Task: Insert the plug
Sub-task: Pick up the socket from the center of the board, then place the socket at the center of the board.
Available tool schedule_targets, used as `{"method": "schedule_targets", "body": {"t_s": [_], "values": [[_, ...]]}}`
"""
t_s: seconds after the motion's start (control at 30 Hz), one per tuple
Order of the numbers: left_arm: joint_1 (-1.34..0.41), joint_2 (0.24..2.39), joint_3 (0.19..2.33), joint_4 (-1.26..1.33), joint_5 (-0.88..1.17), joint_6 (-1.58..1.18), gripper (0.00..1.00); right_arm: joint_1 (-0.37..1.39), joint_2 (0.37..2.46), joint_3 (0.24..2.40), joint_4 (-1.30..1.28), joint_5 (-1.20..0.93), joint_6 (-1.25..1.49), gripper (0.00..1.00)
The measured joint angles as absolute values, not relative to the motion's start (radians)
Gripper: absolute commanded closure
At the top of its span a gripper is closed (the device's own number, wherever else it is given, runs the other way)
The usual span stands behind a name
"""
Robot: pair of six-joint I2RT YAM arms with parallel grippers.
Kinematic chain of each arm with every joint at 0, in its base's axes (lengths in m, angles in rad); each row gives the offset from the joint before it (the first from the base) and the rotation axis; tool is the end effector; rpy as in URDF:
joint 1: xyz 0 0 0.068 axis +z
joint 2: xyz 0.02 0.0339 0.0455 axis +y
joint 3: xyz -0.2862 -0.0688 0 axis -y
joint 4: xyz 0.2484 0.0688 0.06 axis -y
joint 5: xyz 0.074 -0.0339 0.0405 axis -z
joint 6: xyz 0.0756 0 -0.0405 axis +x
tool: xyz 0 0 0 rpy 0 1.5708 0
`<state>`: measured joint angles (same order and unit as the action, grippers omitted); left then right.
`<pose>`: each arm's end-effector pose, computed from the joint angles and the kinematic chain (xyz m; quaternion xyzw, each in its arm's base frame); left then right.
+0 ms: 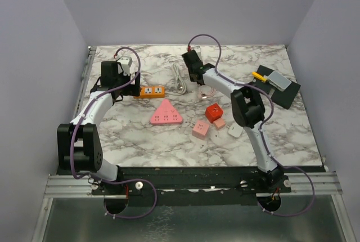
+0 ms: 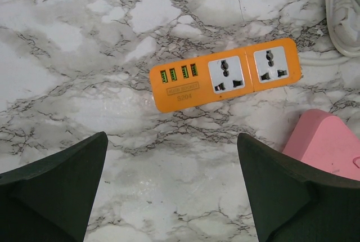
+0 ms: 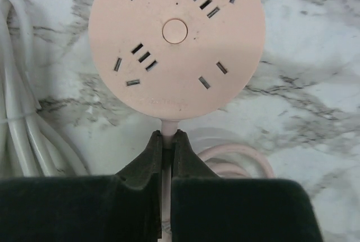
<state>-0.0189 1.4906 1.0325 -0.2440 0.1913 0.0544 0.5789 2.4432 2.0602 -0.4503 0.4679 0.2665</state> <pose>0.3592 -0.0212 0.2470 0.0733 0.9009 -0.0792 0.4204 0.5101 0.2927 0.1556 -0.0586 0.9093 -0.0534 0.4085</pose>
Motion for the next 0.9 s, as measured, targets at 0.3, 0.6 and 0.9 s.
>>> {"method": "schedule_targets", "body": {"t_s": [0.3,0.6,0.9], "values": [[-0.019,1.491,1.032,-0.253,0.192,0.053,0.01,0.491,1.933,1.595,-0.304,0.319,-0.085,0.99],[-0.019,1.49,1.033,-0.263,0.192,0.057,0.01,0.379,1.603,1.253,-0.27,0.193,-0.249,0.99],[-0.019,1.471,1.051,-0.283,0.216,0.065,0.01,0.389,1.241,1.01,-0.378,0.196,-0.323,1.0]]}}
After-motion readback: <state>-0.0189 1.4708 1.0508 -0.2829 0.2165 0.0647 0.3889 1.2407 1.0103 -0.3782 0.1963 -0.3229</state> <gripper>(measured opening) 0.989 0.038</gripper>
